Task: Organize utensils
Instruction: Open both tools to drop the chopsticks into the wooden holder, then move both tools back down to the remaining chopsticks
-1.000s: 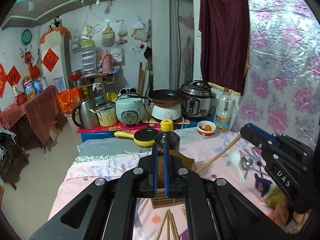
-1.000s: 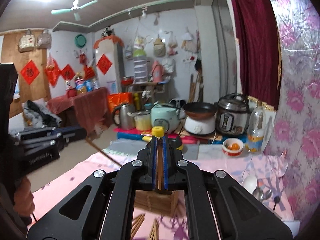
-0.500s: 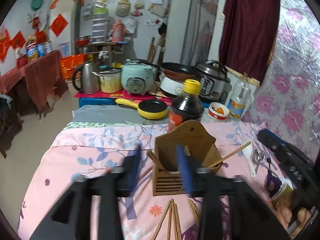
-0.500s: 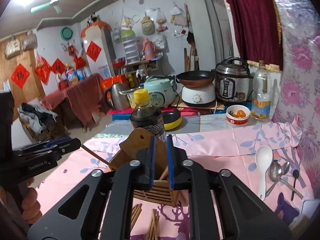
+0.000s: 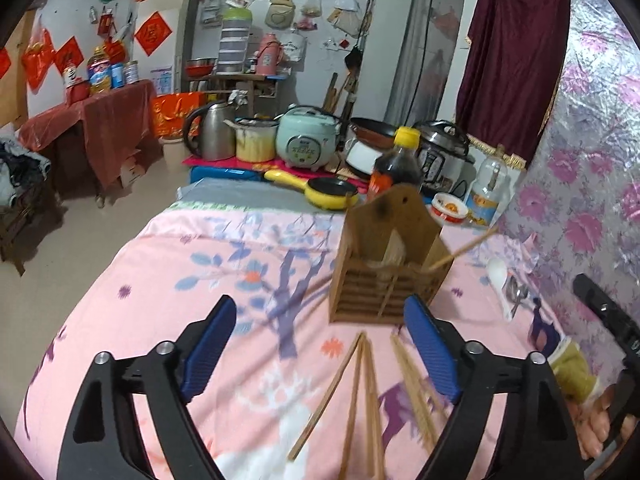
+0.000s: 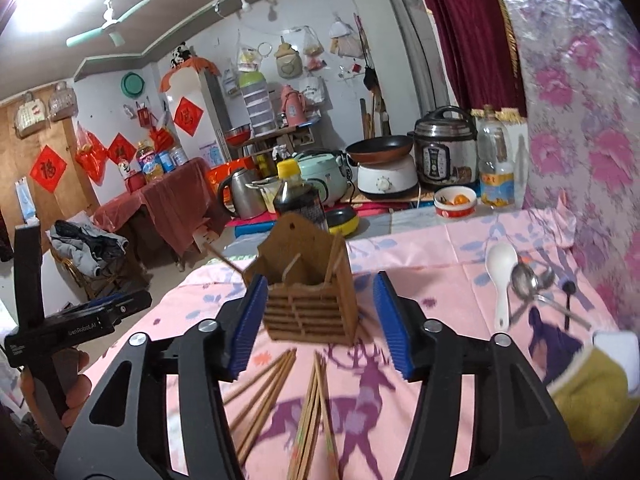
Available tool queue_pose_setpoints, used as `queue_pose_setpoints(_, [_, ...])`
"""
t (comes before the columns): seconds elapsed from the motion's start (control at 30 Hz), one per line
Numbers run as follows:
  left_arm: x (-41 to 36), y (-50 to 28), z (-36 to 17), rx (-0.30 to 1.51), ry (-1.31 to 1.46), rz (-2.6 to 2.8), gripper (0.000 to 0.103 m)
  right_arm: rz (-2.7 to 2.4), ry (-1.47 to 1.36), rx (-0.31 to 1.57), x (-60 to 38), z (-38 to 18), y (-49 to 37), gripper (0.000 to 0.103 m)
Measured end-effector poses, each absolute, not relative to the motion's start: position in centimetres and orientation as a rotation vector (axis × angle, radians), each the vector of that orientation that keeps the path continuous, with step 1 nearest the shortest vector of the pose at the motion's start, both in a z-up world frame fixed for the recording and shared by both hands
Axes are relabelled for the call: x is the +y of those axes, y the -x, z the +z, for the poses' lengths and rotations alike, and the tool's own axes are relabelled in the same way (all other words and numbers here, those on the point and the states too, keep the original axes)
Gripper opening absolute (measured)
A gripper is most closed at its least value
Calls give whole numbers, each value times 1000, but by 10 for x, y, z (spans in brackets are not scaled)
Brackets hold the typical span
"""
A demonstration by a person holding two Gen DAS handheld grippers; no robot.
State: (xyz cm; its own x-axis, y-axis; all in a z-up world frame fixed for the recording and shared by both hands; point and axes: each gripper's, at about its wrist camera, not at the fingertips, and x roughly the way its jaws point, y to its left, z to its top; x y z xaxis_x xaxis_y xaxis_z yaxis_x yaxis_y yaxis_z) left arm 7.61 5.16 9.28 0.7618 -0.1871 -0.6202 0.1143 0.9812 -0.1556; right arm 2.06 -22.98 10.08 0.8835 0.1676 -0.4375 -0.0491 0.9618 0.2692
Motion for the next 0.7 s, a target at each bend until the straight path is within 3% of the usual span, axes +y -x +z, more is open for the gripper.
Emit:
queue_pose_setpoints(0.33, [79,-50,19,760,119,-96,87,96,-319,593,-245,33,6,63])
queue_pose_setpoints(0.47, [81,-60,-15,881,71,-31,87,75,-298,670,-247,4,4,63])
queue_pose_setpoints(0.7, [66,-50,-16,846,-35,-17,87,104,-249,752,-235,-14,0,64])
